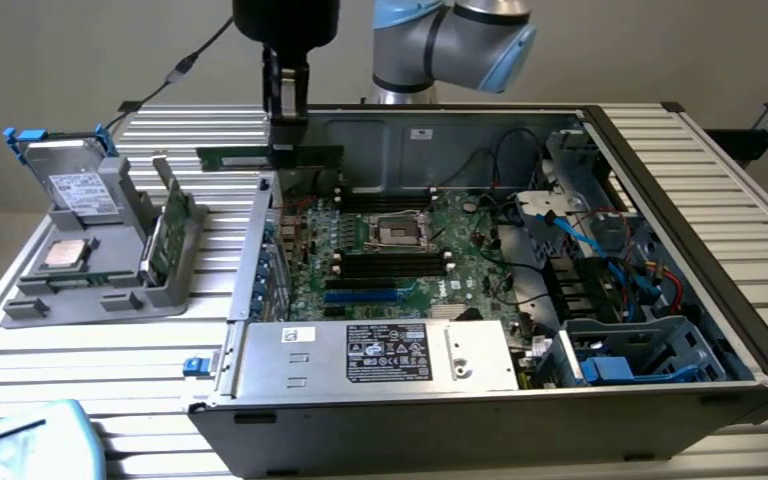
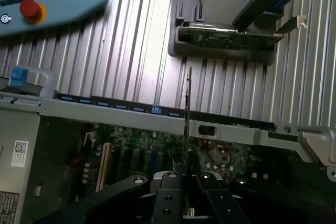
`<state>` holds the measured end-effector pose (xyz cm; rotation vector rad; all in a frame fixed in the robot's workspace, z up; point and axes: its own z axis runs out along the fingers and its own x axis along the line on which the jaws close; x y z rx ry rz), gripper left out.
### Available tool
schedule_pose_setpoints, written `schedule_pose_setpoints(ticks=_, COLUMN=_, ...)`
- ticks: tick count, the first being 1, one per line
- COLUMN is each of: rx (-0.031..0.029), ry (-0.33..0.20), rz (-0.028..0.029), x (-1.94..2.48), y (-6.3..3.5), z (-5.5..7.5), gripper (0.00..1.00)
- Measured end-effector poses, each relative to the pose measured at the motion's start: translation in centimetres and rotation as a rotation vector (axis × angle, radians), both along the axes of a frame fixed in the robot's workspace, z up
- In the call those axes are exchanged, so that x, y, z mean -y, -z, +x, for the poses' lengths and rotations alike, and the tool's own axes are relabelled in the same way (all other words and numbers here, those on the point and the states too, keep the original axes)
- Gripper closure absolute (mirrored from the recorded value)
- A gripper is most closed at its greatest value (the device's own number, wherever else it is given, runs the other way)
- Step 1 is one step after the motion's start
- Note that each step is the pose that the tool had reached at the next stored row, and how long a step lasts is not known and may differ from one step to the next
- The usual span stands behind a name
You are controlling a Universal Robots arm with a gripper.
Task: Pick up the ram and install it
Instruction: 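Pick up the ram and move it above insertion slot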
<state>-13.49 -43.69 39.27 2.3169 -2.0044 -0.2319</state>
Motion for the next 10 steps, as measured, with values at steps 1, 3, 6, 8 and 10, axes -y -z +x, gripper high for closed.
schedule_pose_setpoints(ticks=1, rx=0.0010, ry=0.000, rz=0.0064, x=0.00, y=0.00, z=0.2, gripper=0.86)
schedule_pose_setpoints(ticks=3, rx=0.0040, ry=0.000, rz=0.0174, x=0.01, y=0.00, z=0.7, gripper=0.86)
schedule_pose_setpoints(ticks=6, rx=0.0107, ry=0.000, rz=0.0222, x=0.02, y=0.00, z=1.3, gripper=0.86)
schedule_pose_setpoints(ticks=8, rx=0.0184, ry=0.000, rz=0.0222, x=0.02, y=0.00, z=1.7, gripper=0.86)
schedule_pose_setpoints(ticks=10, rx=0.0285, ry=0.000, rz=0.0222, x=0.02, y=0.00, z=1.9, gripper=0.86)
